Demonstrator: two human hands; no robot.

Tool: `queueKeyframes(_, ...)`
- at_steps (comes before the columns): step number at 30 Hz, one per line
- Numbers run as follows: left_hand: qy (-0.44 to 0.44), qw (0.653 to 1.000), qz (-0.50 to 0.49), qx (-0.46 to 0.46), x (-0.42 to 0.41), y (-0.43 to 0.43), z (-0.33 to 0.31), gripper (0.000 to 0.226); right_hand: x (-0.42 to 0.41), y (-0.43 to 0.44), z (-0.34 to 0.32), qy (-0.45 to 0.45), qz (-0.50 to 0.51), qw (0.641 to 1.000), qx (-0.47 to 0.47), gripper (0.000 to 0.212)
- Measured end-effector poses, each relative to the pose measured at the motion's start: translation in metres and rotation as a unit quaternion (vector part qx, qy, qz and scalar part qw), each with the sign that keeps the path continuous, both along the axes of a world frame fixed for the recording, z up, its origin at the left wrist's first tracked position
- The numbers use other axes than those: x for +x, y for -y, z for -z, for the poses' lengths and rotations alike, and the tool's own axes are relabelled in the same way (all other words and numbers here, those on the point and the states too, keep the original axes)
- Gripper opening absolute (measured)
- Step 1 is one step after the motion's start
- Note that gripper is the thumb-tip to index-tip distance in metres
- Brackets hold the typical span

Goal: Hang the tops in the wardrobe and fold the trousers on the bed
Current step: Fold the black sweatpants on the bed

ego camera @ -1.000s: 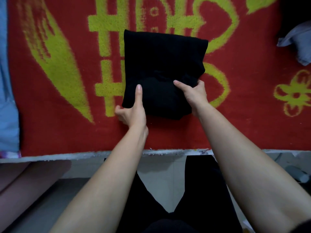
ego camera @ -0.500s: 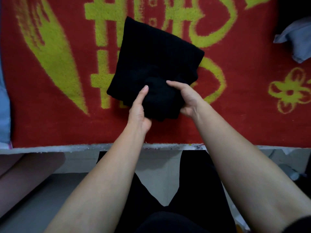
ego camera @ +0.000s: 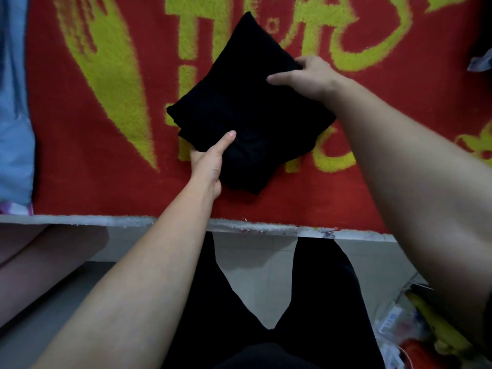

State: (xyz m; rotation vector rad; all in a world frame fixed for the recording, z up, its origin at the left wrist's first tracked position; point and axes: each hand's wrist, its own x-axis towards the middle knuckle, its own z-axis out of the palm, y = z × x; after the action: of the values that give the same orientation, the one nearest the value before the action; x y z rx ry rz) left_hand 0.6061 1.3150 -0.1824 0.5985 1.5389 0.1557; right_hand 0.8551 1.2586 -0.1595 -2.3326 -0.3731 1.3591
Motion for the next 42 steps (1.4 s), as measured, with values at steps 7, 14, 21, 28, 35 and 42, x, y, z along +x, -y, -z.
queueKeyframes(7, 0.007, 0.995, 0.038, 0.094, -0.001, -0.024, -0.026, 0.073, -0.007, 0.008, -0.018, -0.001, 0.030, 0.997, 0.069, 0.030)
queueKeyframes(14, 0.082, 0.962, 0.150, 0.212, 0.002, -0.107, -0.145, 0.075, -0.029, -0.006, -0.136, 0.077, 0.133, 0.971, 0.185, 0.032)
queueKeyframes(21, 0.165, 0.910, 0.243, 0.292, -0.012, -0.146, -0.286, 0.097, -0.056, -0.007, -0.291, 0.023, 0.108, 0.961, 0.255, 0.055)
queueKeyframes(28, 0.173, 0.860, 0.222, 0.426, -0.040, -0.111, -0.393, 0.093, -0.069, 0.010, -0.385, 0.078, 0.010, 0.946, 0.315, 0.062)
queueKeyframes(35, 0.158, 0.854, 0.123, 0.479, -0.080, 0.001, -0.453, 0.076, -0.080, 0.062, -0.410, 0.067, -0.159, 0.918, 0.358, 0.090)
queueKeyframes(42, 0.095, 0.846, 0.059, 0.522, -0.152, 0.075, -0.508, 0.069, -0.134, 0.077, -0.452, 0.078, -0.213, 0.887, 0.402, 0.088)
